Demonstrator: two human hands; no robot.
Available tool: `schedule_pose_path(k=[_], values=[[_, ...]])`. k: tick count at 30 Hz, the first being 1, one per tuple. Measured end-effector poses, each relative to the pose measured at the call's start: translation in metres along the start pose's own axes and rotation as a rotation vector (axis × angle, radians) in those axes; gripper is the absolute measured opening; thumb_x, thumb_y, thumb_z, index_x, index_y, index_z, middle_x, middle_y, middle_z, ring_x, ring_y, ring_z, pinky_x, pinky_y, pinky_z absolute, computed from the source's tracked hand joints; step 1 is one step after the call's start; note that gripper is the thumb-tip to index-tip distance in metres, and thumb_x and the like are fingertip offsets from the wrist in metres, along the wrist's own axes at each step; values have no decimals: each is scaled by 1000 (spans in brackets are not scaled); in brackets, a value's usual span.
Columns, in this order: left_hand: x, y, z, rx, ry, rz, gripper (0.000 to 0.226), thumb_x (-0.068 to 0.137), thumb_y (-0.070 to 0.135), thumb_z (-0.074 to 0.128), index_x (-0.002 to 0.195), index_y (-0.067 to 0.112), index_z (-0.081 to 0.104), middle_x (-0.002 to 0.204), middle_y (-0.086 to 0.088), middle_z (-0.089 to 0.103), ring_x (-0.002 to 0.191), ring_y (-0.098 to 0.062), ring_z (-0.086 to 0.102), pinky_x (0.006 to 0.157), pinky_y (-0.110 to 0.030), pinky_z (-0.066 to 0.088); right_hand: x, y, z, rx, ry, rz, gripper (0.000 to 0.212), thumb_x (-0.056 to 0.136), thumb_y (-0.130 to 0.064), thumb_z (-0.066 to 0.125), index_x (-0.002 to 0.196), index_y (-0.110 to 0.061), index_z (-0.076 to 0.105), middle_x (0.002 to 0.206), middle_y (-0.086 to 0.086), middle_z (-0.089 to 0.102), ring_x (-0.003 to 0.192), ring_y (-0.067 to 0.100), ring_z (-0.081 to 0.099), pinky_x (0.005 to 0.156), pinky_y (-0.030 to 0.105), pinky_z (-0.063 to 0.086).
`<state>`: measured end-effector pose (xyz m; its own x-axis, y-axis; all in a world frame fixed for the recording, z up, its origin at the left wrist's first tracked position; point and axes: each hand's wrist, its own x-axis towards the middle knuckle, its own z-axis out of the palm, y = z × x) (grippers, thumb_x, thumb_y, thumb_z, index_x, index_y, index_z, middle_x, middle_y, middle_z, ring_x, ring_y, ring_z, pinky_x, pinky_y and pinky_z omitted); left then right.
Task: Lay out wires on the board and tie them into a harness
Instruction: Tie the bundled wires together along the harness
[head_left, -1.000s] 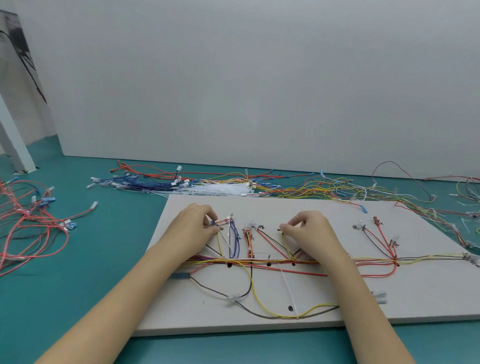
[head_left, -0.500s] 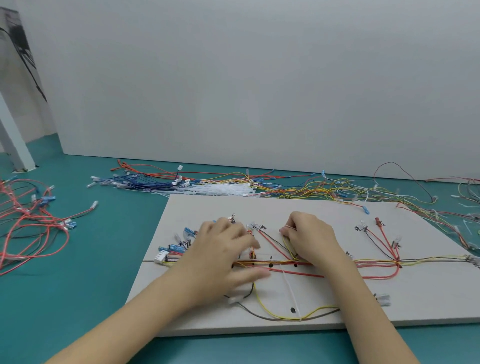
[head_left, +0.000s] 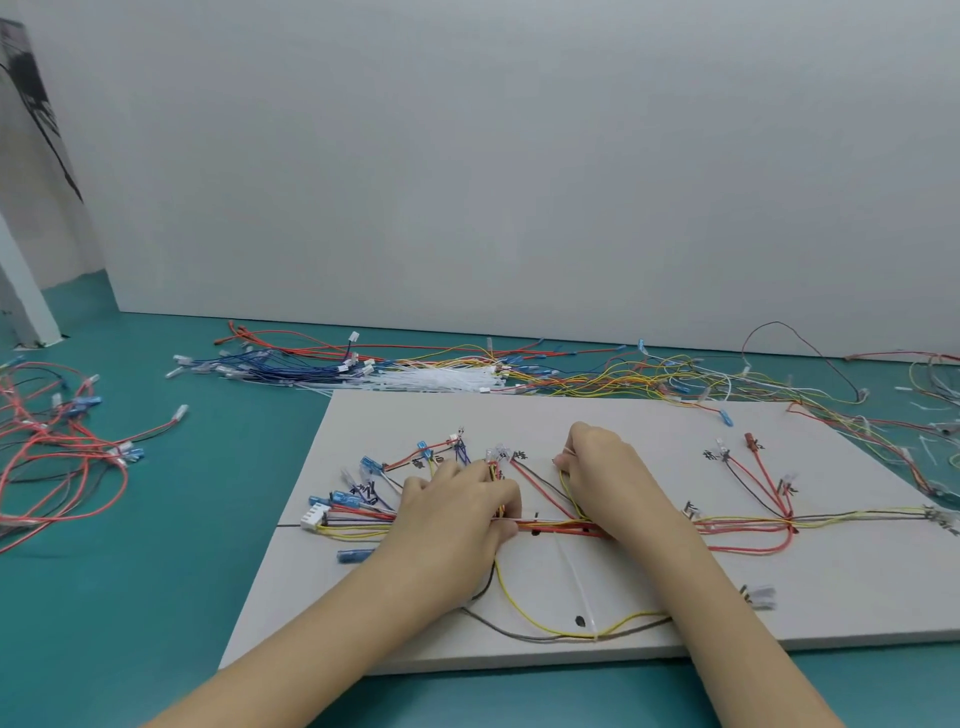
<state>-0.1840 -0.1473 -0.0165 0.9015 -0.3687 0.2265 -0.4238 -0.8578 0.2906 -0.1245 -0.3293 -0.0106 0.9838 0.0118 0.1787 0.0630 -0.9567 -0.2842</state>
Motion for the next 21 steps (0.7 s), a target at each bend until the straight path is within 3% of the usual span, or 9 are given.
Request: schedule_pose_path(k=[6,21], values=[[2,-1,1,9,12,50,9,99,40,44,103,36,51,101,16,44,103,-11,36,85,-34,29,-2,-1,-3,17,-9,12,15,99,-20,49,87,-12,47,99,11,61,87,30,55,68,33,41],[6,-12,5,-19,21,125,6,100,29,45,100,31,51,99,13,47,98,-12,36,85,-33,37,-2,-1,0,57,13,-14,17,98,-19,49,82,-13,44,100,11,60,83,30,50,67,33,39]])
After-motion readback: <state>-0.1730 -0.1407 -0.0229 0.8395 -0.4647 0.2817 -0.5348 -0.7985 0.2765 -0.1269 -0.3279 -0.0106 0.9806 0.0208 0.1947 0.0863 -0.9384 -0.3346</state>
